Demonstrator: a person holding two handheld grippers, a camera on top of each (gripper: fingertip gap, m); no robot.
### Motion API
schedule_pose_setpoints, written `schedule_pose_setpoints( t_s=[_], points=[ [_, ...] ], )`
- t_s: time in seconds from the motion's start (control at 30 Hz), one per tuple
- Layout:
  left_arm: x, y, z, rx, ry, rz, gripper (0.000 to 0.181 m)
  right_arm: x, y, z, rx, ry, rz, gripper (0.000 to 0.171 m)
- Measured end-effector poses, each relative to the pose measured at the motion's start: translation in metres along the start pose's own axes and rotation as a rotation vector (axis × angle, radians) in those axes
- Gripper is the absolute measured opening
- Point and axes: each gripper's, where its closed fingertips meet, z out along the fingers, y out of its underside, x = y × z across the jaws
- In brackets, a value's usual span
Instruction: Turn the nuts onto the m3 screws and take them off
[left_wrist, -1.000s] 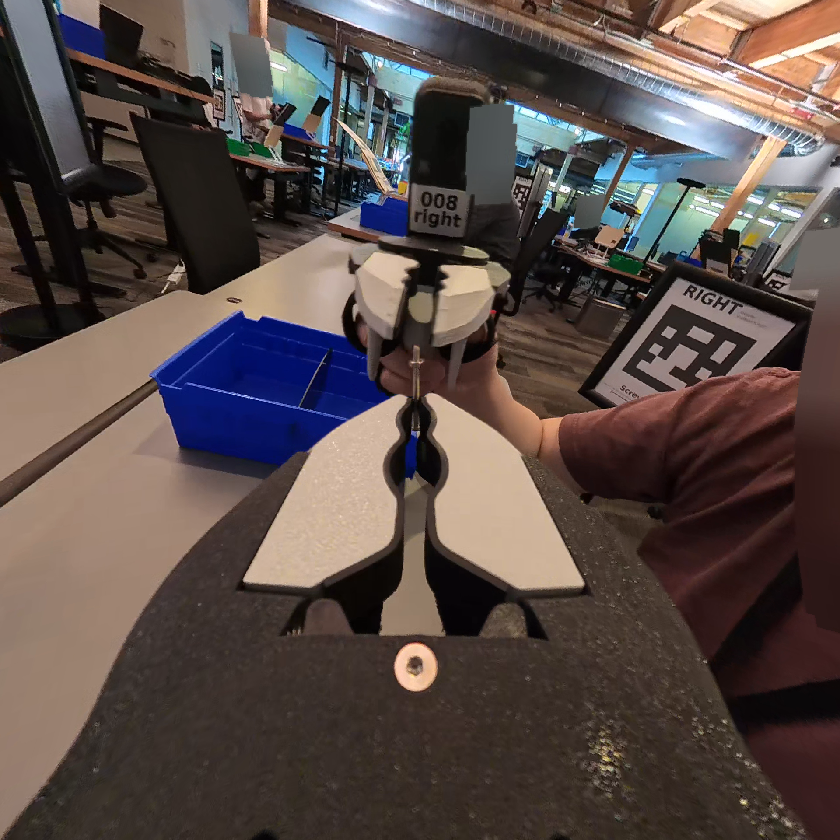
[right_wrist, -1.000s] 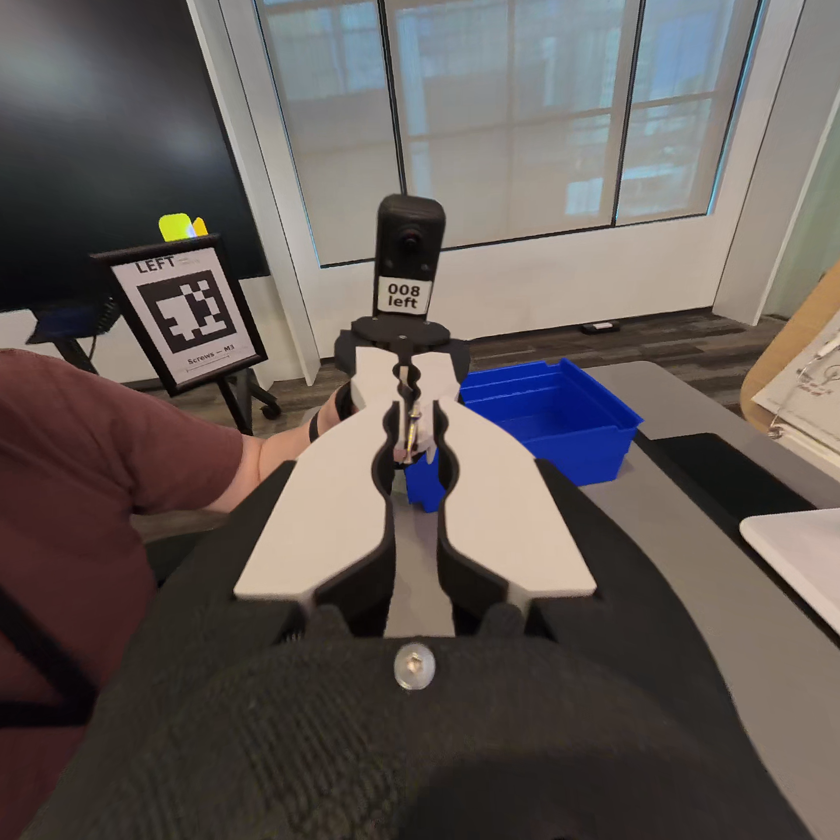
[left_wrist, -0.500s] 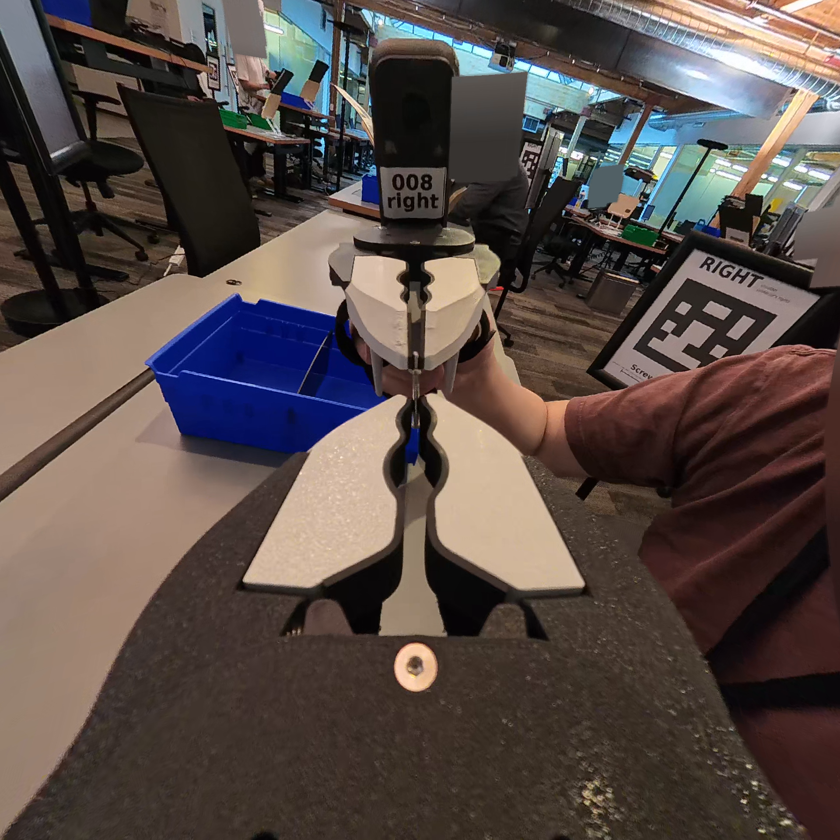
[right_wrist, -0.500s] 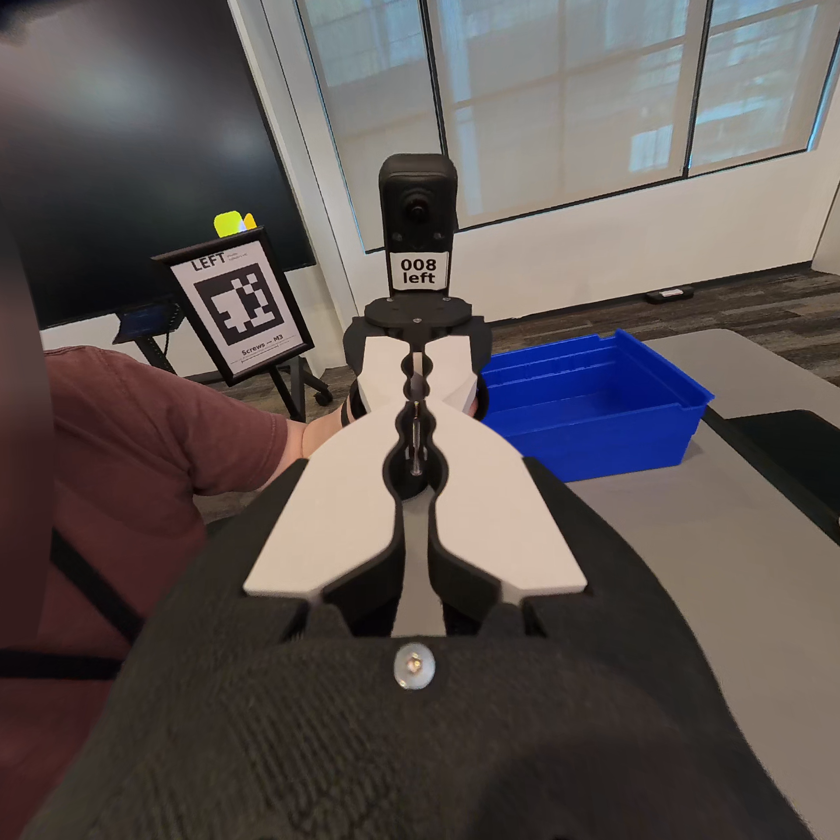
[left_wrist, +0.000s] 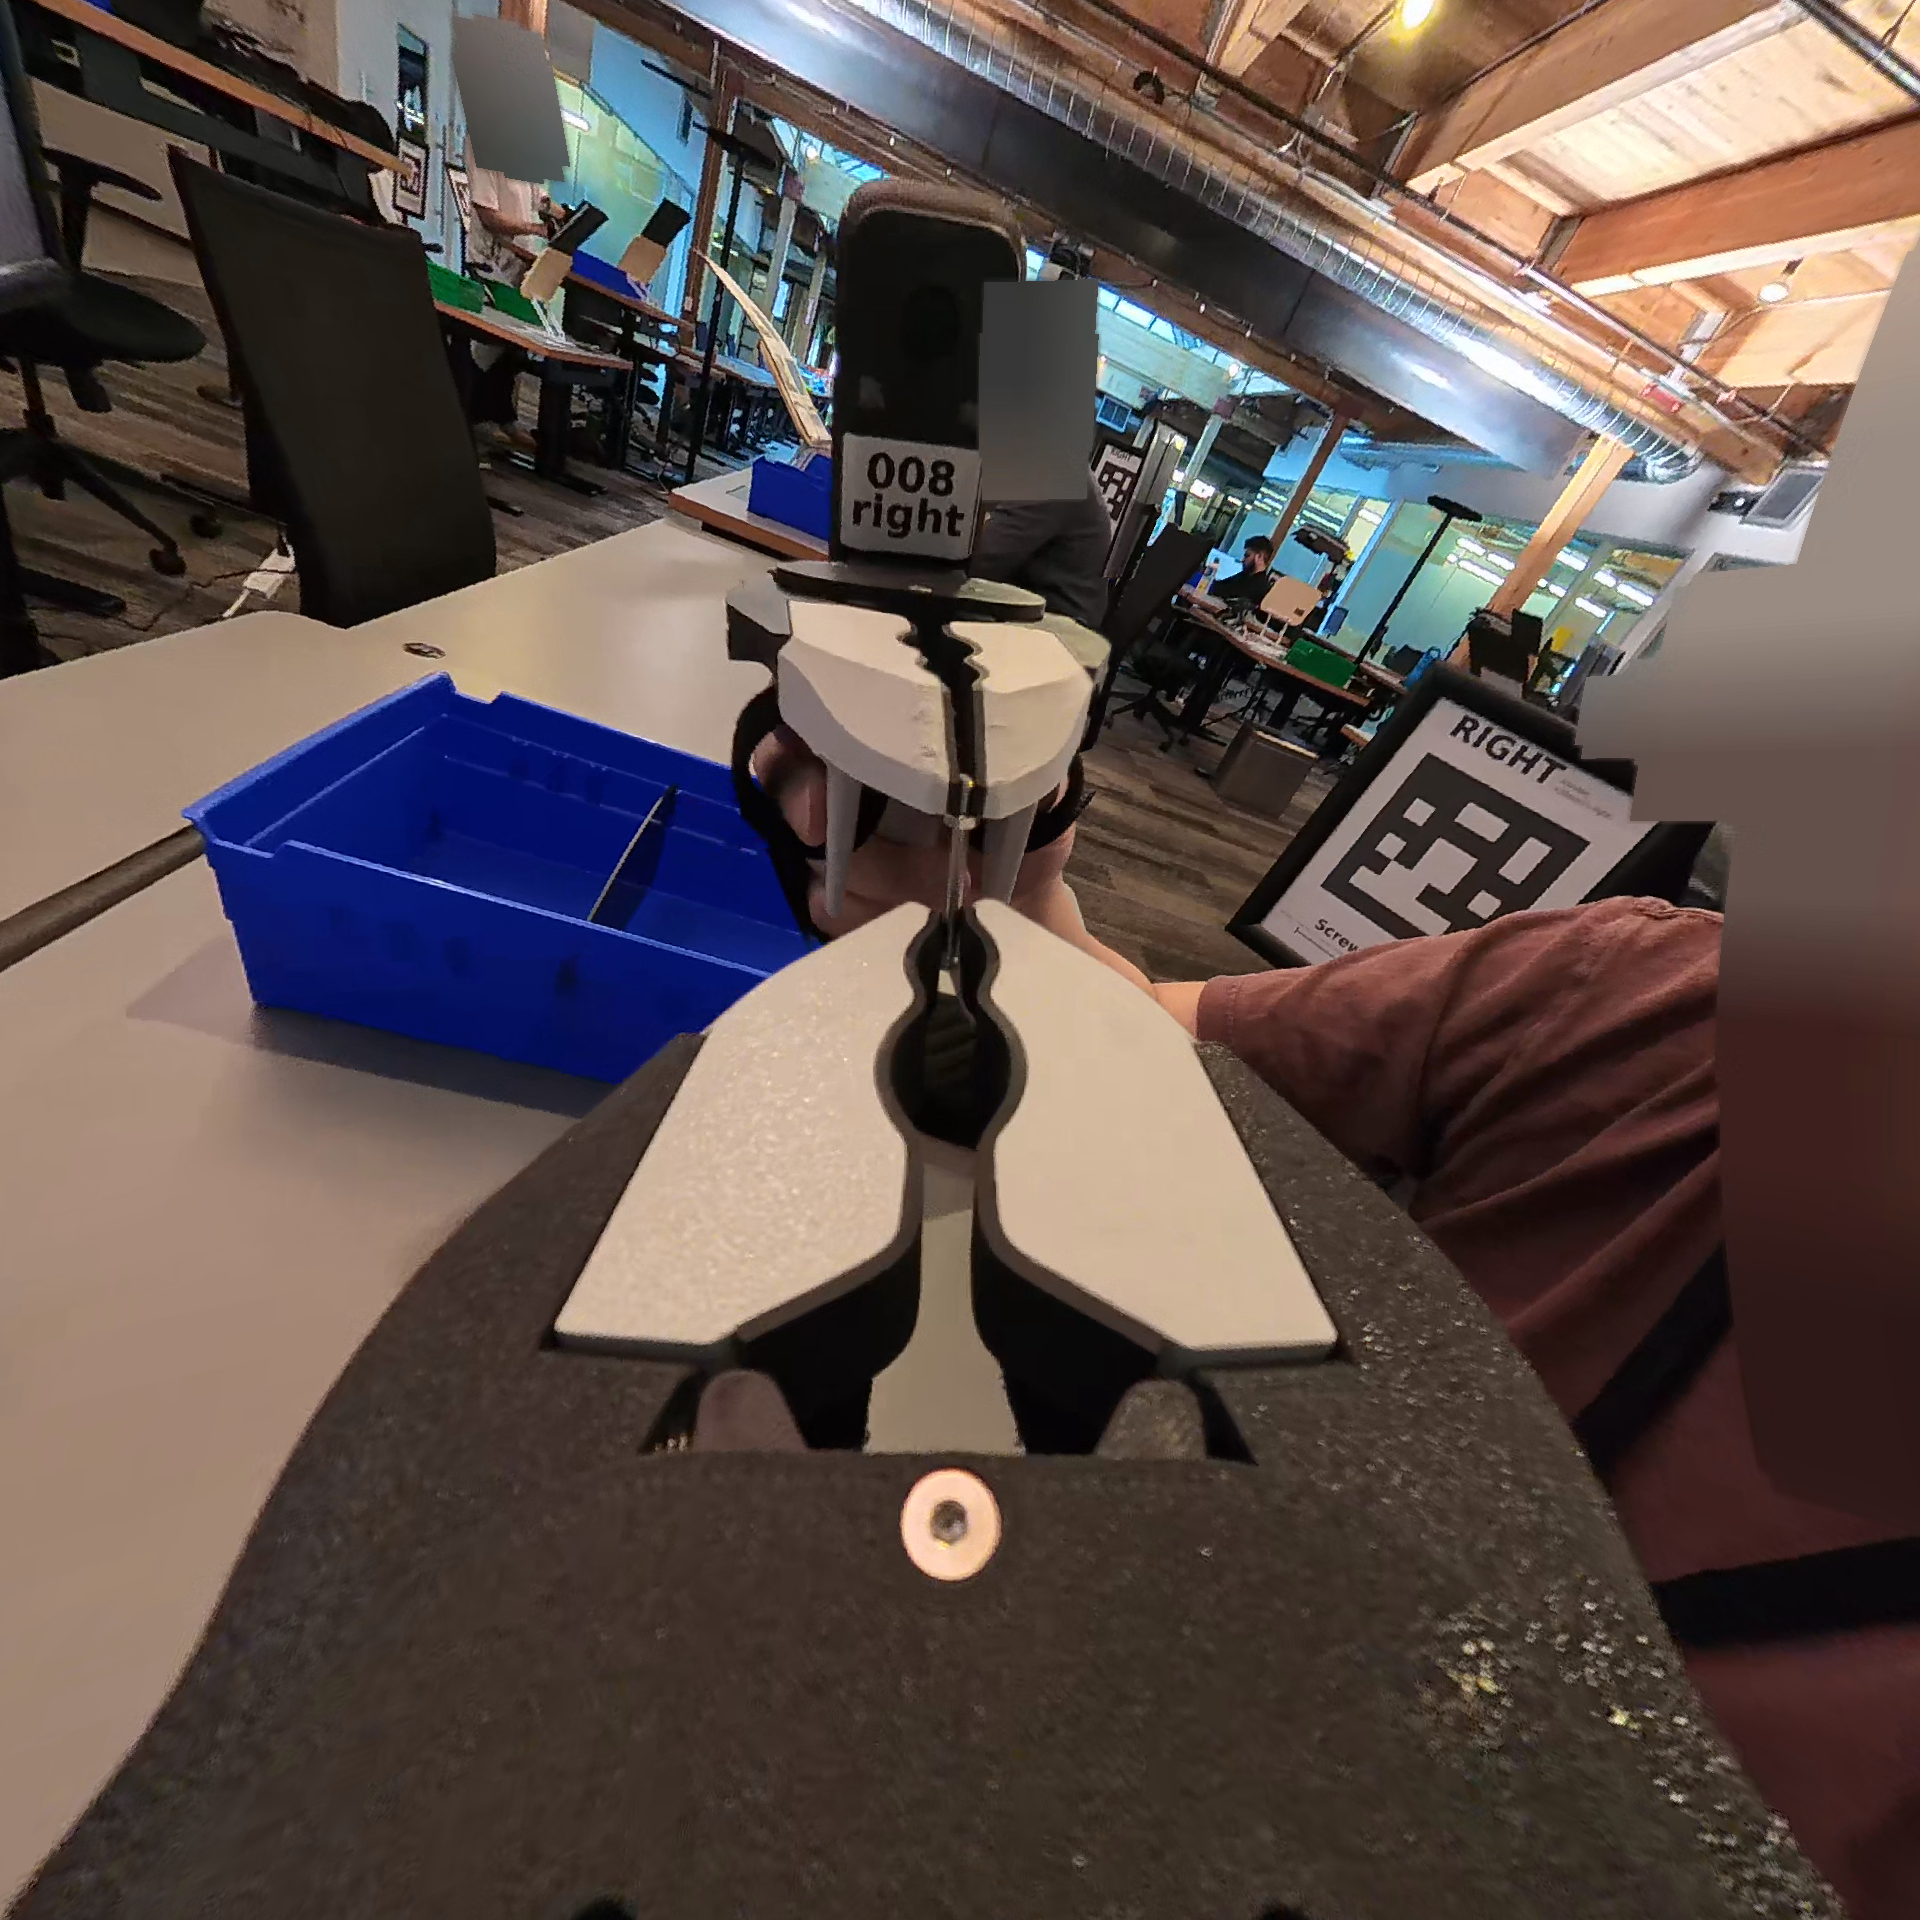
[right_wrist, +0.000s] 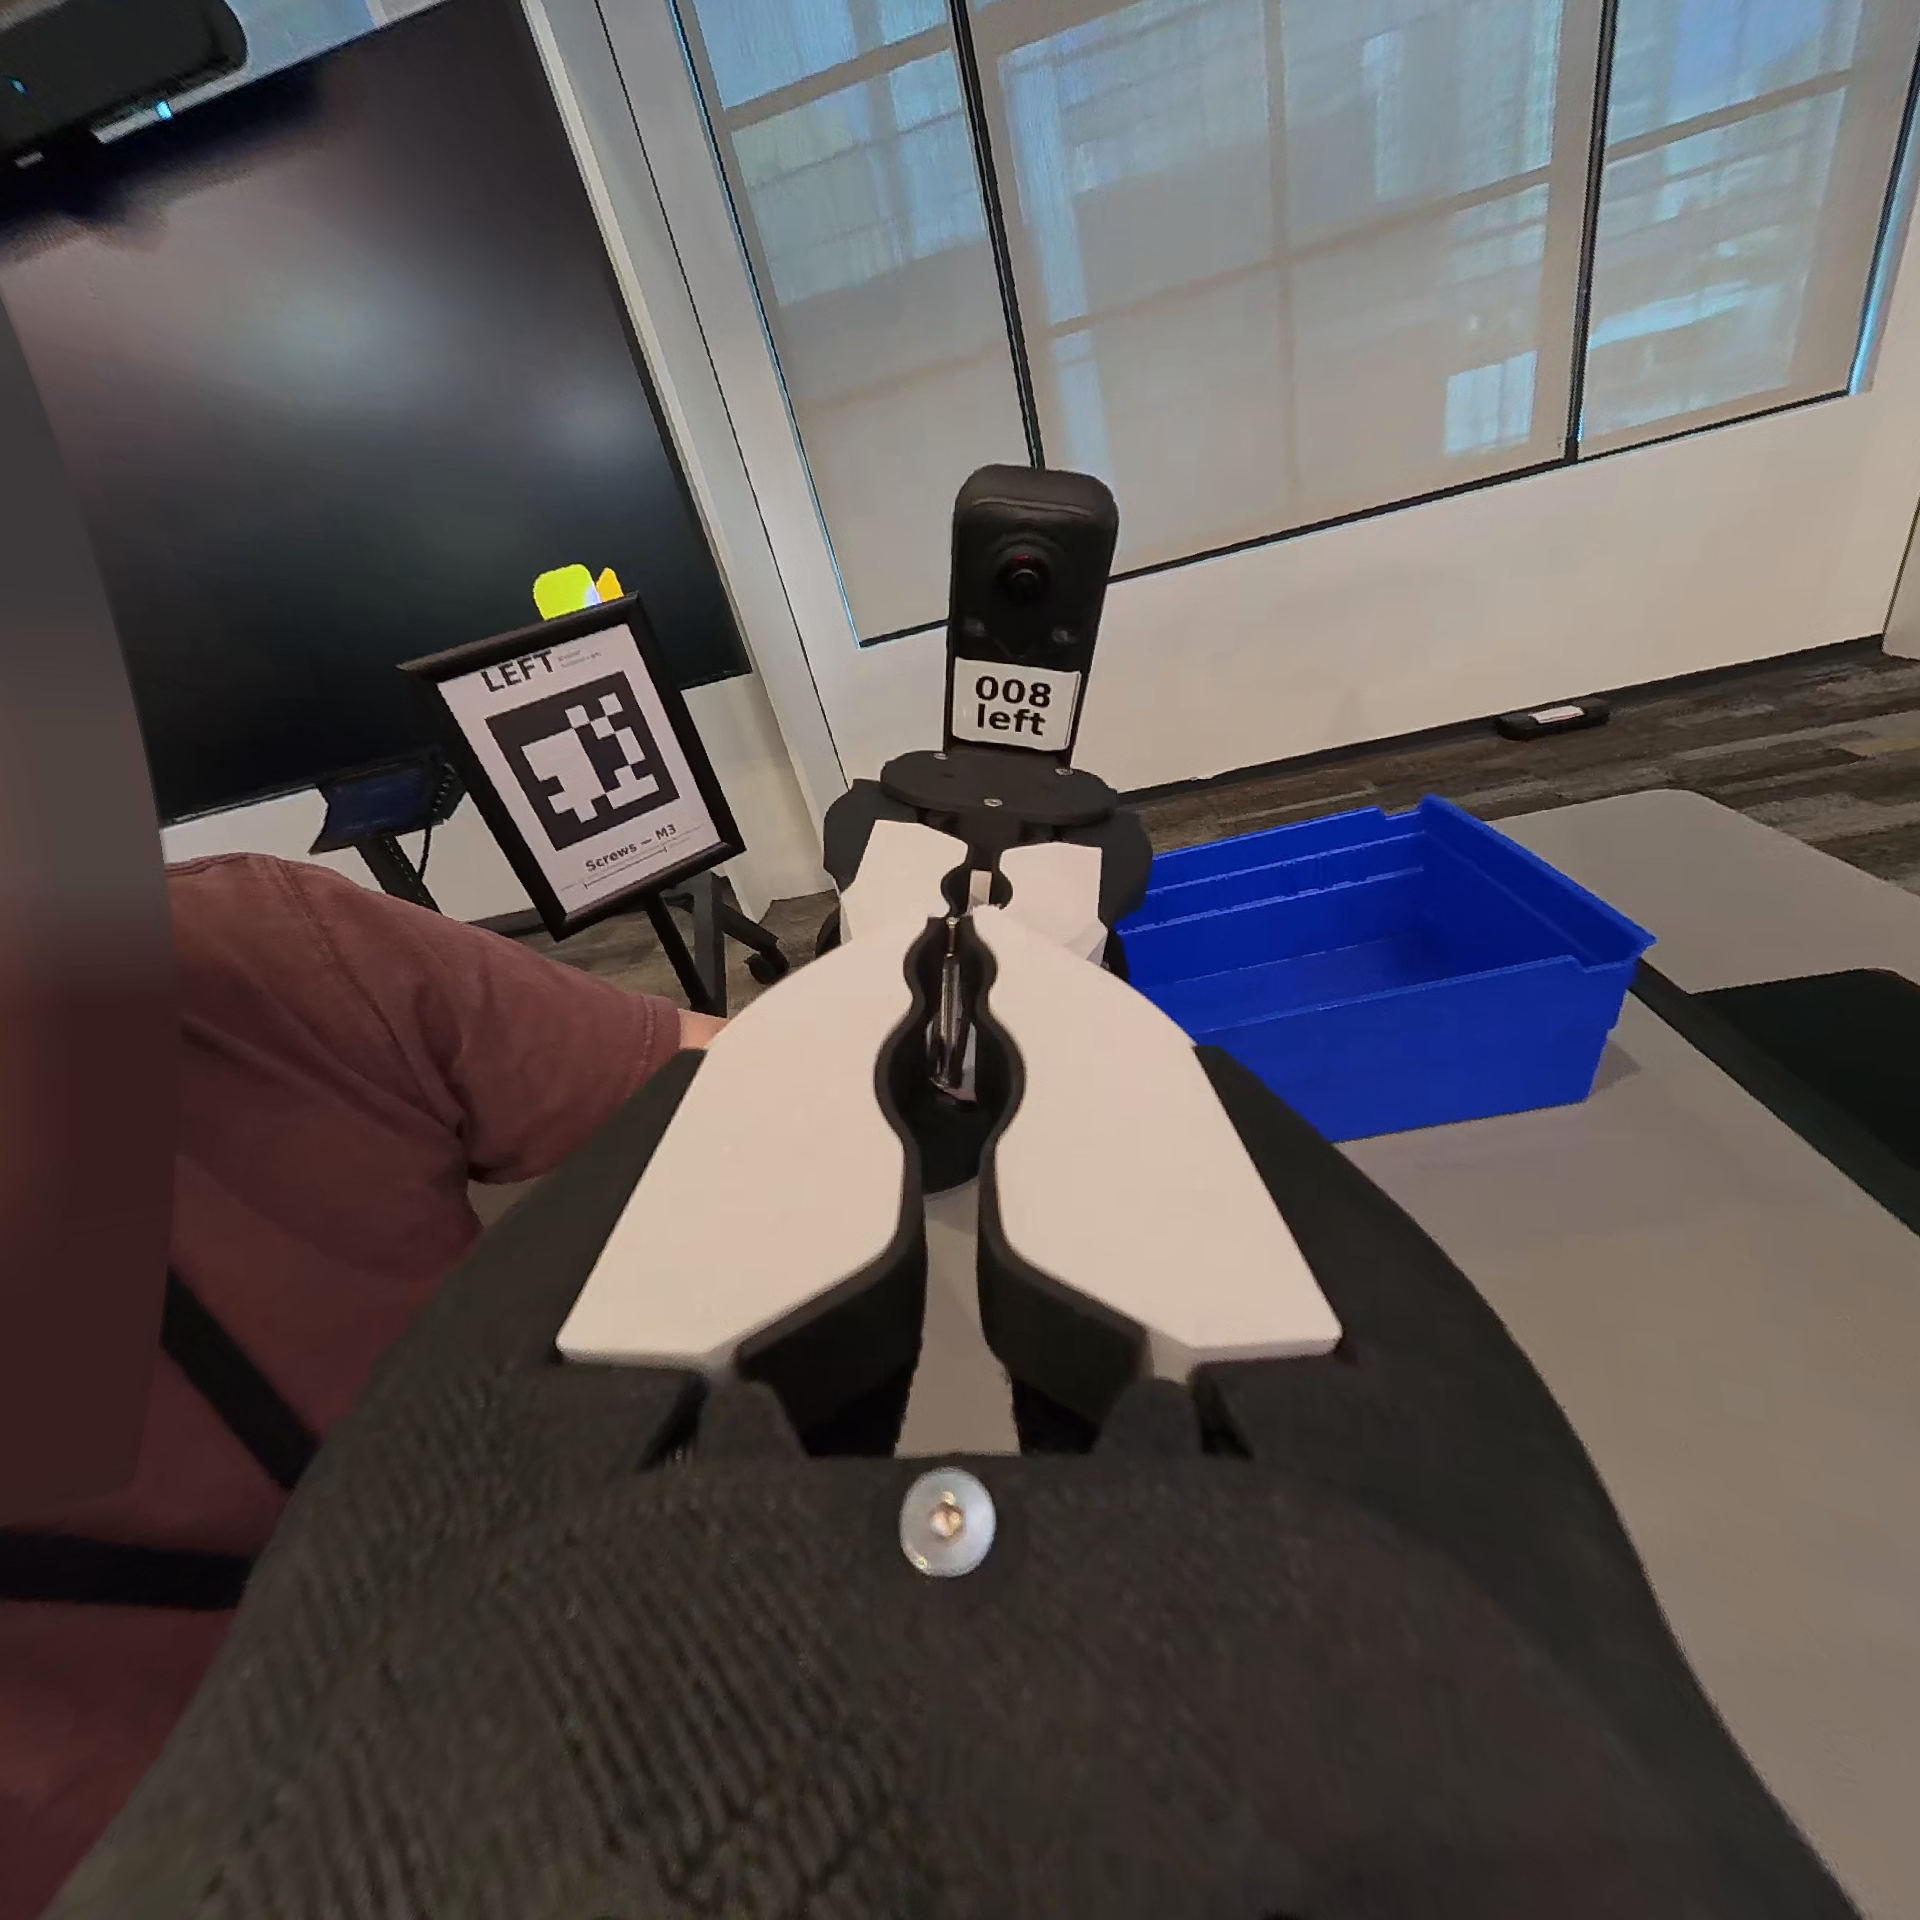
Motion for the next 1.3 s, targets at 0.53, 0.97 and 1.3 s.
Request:
schedule_pose_setpoints(
  t_s=[0.53, 0.97, 1.3],
  points=[
    [-0.007, -0.003, -0.005, -0.015, -0.106, 0.083, 0.002, 0.005, -0.001, -0.007, -0.062, 0.111, -0.084, 0.023],
    [0.000, -0.006, -0.004, -0.003, -0.099, 0.105, 0.002, 0.003, -0.002, -0.006, -0.018, 0.043, -0.010, 0.016],
    [0.007, -0.007, -0.002, -0.006, -0.095, 0.131, 0.002, 0.006, -0.001, -0.008, -0.012, 0.004, 0.049, 0.022]
  ],
)
